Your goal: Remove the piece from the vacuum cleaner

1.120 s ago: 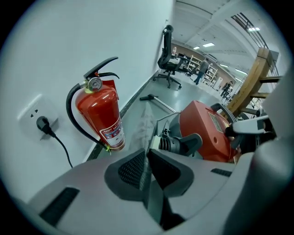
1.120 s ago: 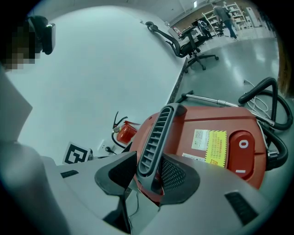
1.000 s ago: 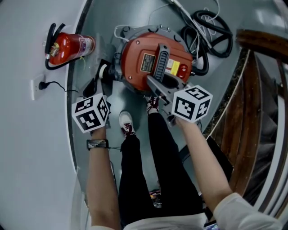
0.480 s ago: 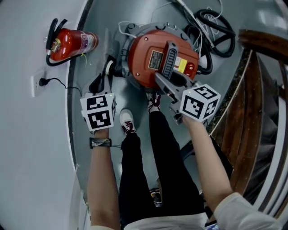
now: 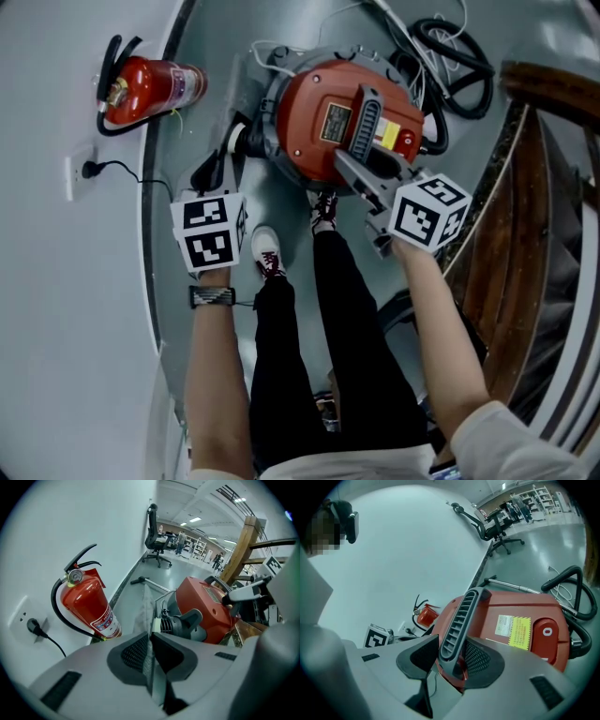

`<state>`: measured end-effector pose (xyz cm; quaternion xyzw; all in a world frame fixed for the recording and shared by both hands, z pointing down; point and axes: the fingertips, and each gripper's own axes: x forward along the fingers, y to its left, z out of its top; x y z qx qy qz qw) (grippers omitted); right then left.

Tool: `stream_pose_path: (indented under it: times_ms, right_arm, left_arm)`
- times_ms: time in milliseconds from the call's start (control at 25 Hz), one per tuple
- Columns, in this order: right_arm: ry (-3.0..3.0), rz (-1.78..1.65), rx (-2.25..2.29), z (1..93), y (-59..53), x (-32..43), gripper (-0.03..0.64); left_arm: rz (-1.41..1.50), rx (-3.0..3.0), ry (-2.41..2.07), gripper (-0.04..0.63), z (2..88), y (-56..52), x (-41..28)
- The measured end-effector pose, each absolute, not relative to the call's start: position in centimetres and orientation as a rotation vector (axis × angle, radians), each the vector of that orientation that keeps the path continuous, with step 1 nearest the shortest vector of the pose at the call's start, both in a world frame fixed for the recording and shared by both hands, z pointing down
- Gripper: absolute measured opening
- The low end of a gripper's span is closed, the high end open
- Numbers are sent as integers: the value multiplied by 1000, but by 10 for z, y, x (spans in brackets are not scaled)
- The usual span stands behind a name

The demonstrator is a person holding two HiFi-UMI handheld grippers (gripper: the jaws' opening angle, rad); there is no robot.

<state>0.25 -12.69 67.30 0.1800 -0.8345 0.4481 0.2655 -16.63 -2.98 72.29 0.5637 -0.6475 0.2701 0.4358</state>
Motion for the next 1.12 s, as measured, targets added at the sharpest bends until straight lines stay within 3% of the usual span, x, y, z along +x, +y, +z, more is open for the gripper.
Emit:
stream_pose_path:
  times_ms: [1120]
  right_arm:
    - [-2267, 1217, 499, 672, -127, 2, 169]
  left_arm:
    - [699, 1387, -1662, 41, 723, -28, -176]
